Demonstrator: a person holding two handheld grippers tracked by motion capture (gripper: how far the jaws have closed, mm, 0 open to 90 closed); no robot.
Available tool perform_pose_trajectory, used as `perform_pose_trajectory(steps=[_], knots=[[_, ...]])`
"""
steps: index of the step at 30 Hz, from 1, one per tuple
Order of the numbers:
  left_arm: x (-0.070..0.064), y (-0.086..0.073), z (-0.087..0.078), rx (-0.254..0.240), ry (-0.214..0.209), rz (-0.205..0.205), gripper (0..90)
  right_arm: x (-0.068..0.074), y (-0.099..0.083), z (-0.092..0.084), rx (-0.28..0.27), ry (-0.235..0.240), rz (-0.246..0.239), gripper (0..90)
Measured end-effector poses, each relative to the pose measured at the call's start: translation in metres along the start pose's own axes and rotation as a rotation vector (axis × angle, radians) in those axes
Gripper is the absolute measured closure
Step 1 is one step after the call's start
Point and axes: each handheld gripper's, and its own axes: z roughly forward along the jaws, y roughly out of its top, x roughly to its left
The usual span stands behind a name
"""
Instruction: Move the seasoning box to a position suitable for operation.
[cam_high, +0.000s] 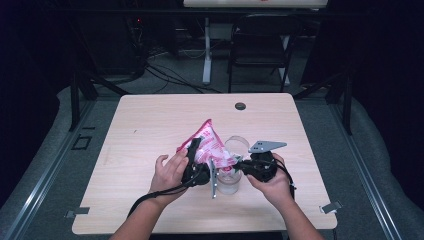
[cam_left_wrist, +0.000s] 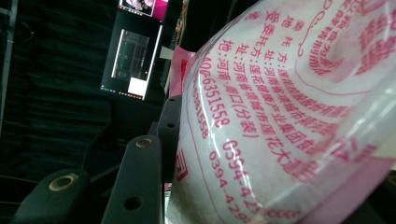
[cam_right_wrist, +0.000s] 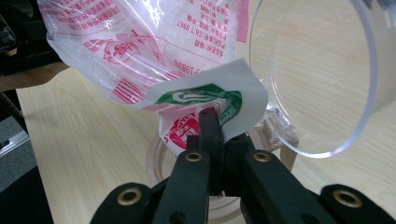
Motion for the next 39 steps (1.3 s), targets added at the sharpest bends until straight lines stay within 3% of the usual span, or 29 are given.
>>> perform_pose_trajectory(steps=[39], knots=[[0.0020, 0.0009, -0.0014, -0.011, 0.005, -0.001, 64.2, 0.0000, -0.0004, 0.0016, -0.001, -0.009, -0.009, 90.0]])
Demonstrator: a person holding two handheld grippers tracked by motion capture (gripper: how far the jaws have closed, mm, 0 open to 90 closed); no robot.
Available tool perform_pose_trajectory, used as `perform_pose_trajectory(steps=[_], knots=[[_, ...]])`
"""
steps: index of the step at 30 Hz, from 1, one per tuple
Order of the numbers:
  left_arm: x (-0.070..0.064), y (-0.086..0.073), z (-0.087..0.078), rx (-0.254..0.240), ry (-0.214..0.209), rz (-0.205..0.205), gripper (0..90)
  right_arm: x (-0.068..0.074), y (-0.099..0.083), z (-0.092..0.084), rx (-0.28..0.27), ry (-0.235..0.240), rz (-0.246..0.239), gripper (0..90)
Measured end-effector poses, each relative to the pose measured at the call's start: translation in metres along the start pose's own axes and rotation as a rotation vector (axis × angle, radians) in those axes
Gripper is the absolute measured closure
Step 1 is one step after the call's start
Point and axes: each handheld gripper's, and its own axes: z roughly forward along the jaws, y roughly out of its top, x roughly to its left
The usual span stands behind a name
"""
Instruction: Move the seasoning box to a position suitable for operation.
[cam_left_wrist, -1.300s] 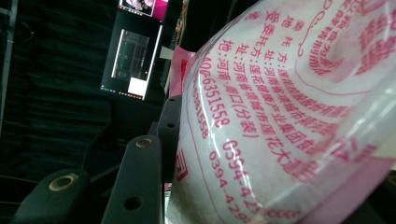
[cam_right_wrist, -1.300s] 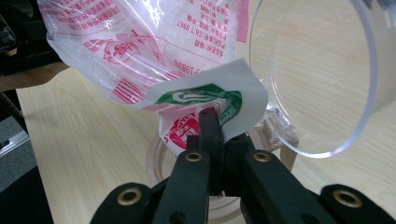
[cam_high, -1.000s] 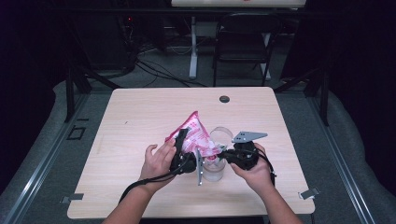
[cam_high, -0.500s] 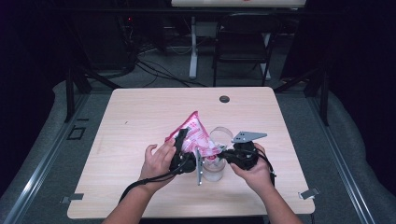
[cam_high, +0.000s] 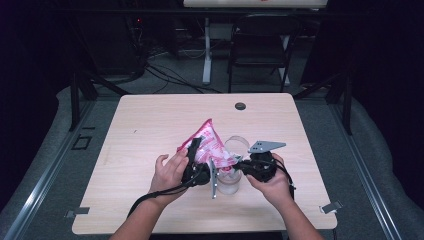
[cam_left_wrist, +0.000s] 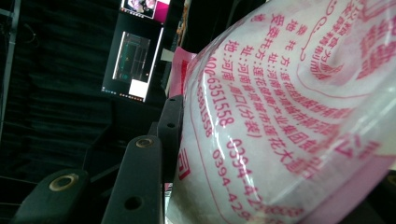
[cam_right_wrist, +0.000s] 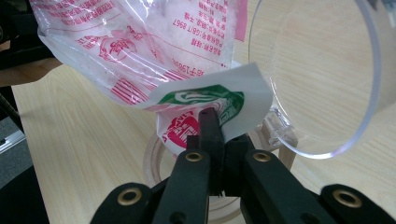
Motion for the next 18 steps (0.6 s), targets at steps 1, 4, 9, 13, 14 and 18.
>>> perform_pose_trajectory(steps=[1, 4, 9, 13, 14, 18], knots=[[0.0002, 0.0000, 0.0000, 0.001, 0.000, 0.000, 64.2, 0.0000, 0.0000, 0.0000, 0.000, 0.000, 0.000, 90.0], [0.0005, 0.0001, -0.0001, 0.000, 0.001, -0.001, 64.2, 0.0001, 0.0001, -0.0002, 0.000, 0.000, -0.002, 90.0], [0.0003, 0.0005, -0.0006, 0.002, 0.002, -0.001, 64.2, 0.0002, 0.0000, 0.0001, 0.000, -0.001, -0.001, 90.0], [0.0005, 0.0006, -0.0006, 0.001, 0.002, -0.003, 64.3, 0.0000, 0.0000, 0.0001, -0.001, 0.000, -0.001, 90.0], [0.0005, 0.0006, -0.0006, 0.001, 0.001, -0.003, 64.3, 0.0001, 0.0001, 0.0001, -0.001, -0.001, -0.002, 90.0], [0.0005, 0.0005, -0.0004, -0.002, 0.002, -0.004, 64.2, 0.0001, 0.0000, -0.0001, -0.001, -0.003, -0.002, 90.0]])
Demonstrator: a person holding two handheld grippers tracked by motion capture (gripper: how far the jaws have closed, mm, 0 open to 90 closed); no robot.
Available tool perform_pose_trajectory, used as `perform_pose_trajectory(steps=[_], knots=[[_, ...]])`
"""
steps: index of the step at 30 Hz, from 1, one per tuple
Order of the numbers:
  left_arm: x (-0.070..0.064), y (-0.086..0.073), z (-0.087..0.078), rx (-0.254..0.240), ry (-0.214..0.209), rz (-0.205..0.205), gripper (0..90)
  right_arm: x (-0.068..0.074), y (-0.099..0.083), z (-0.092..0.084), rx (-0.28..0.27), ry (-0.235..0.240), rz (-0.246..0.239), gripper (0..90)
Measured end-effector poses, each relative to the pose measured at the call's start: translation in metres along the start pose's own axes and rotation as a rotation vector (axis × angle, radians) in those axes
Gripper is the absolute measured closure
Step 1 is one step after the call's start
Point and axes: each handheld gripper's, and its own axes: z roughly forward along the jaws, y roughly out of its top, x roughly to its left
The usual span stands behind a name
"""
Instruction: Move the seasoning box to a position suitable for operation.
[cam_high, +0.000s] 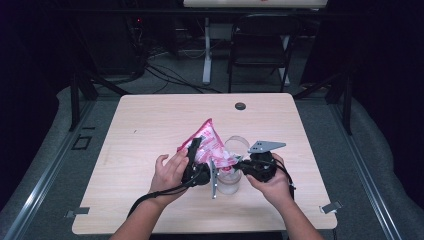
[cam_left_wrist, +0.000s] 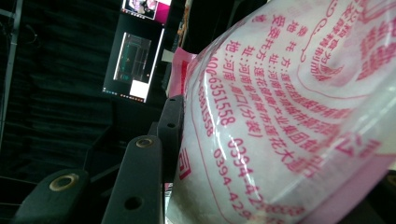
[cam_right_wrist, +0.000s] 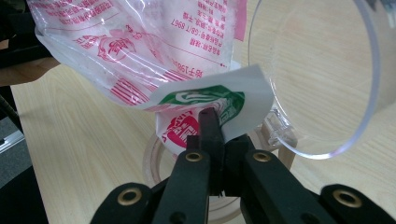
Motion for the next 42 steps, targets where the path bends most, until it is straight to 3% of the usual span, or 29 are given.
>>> perform_pose_trajectory(steps=[42], knots=[[0.0023, 0.0022, -0.0016, -0.003, 0.003, 0.002, 64.3, -0.0001, 0.0002, -0.0005, -0.001, 0.001, -0.002, 90.0]])
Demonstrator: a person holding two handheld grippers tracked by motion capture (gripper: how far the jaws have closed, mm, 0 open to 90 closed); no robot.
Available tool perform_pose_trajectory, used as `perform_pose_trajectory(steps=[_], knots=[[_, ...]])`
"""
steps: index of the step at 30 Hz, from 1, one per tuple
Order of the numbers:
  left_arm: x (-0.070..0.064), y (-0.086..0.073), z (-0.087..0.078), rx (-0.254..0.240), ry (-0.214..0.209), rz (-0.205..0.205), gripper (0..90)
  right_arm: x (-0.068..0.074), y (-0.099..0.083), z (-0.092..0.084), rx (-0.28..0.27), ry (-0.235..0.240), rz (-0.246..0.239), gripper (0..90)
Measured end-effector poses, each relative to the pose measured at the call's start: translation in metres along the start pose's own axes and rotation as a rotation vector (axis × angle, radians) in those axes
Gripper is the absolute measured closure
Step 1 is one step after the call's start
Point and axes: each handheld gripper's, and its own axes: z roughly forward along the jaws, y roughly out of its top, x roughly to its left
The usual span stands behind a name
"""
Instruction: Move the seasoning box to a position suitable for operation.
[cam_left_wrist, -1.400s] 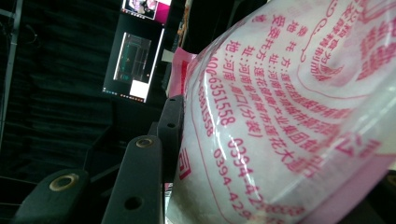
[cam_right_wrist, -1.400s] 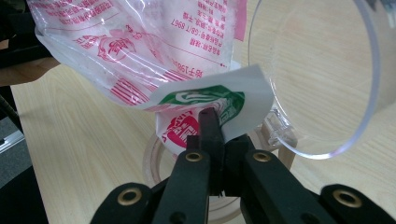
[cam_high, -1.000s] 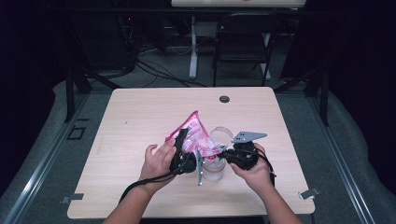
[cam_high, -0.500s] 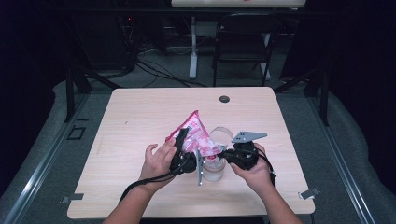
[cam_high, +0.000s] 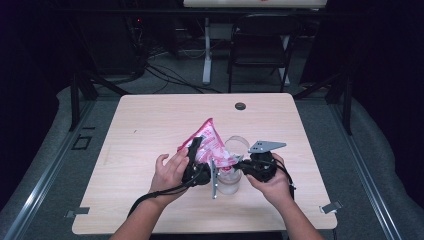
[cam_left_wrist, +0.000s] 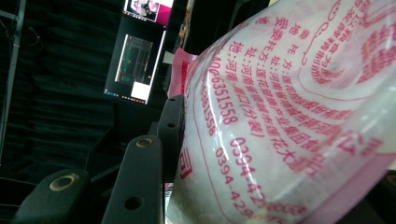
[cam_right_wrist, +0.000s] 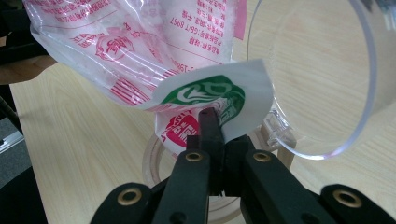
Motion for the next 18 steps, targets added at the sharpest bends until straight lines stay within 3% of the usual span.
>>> perform_pose_trajectory(steps=[18], knots=[[0.0006, 0.0006, -0.0002, -0.005, 0.004, 0.005, 64.3, 0.0002, -0.0001, 0.0008, 0.002, -0.002, -0.001, 90.0]])
